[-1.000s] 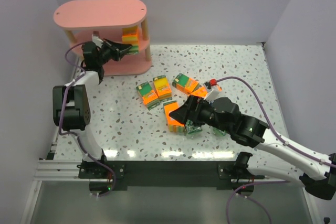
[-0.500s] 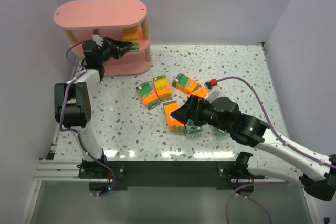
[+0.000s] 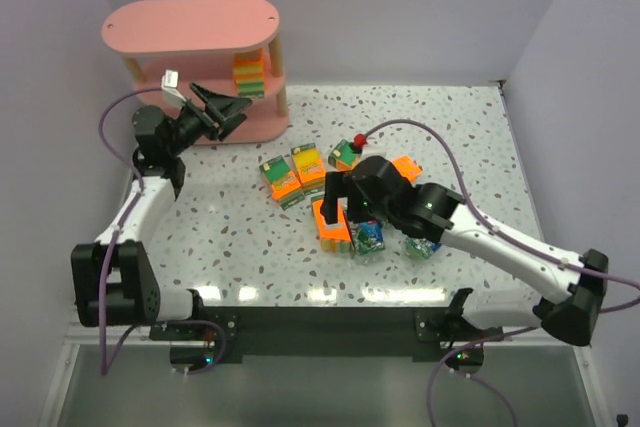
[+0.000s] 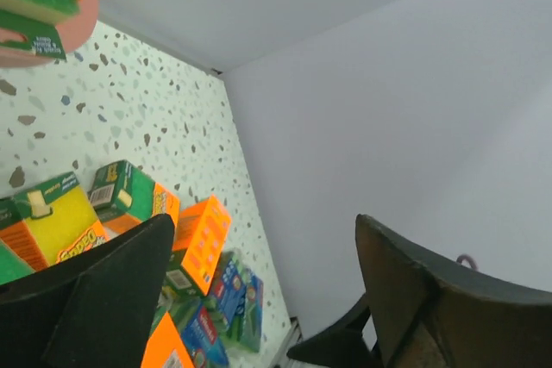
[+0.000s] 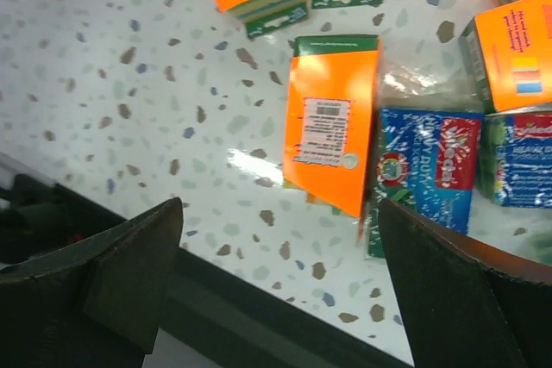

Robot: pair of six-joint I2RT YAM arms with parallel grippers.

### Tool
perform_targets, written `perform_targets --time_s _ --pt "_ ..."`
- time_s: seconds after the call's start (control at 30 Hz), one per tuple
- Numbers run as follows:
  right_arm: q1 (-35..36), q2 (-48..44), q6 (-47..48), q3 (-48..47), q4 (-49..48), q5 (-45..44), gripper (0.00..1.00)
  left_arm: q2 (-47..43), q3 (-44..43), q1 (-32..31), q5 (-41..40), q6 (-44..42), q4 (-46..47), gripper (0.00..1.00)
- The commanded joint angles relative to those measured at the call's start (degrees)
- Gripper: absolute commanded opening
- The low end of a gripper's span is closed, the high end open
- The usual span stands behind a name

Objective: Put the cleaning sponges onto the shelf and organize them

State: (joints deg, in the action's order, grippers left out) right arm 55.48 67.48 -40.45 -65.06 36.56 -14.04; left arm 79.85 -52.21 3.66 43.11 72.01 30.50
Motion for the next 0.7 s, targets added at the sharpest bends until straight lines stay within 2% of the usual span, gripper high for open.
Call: perform_targets --time_s 0.0,0.03,0.3,0.47,0.67 --pt "-0.2 7.29 9.59 -6.47 6.07 -5.72 0.99 -7.5 2.37 -0.23 2.33 -11.33 -11.82 0.94" --pt "-0.2 9.49 11.42 -7.53 6.42 -6.43 0.99 -9.17 2.46 -0.23 1.63 -13.28 -14.39 1.0" --pt "-0.11 25.92 17.42 -15.89 6.95 -8.63 0.99 -22.28 4.13 -0.06 -2.15 -25.68 -34.15 1.0" --pt "-0.11 31.3 19.35 -17.21 5.55 -9.16 0.99 -25.36 7.46 0.03 -1.98 -25.25 -34.98 1.0" --pt "-0.29 35.43 20.14 -15.63 1.86 -7.84 0.99 -25.98 7.56 0.03 -1.89 -26.21 -35.86 1.0"
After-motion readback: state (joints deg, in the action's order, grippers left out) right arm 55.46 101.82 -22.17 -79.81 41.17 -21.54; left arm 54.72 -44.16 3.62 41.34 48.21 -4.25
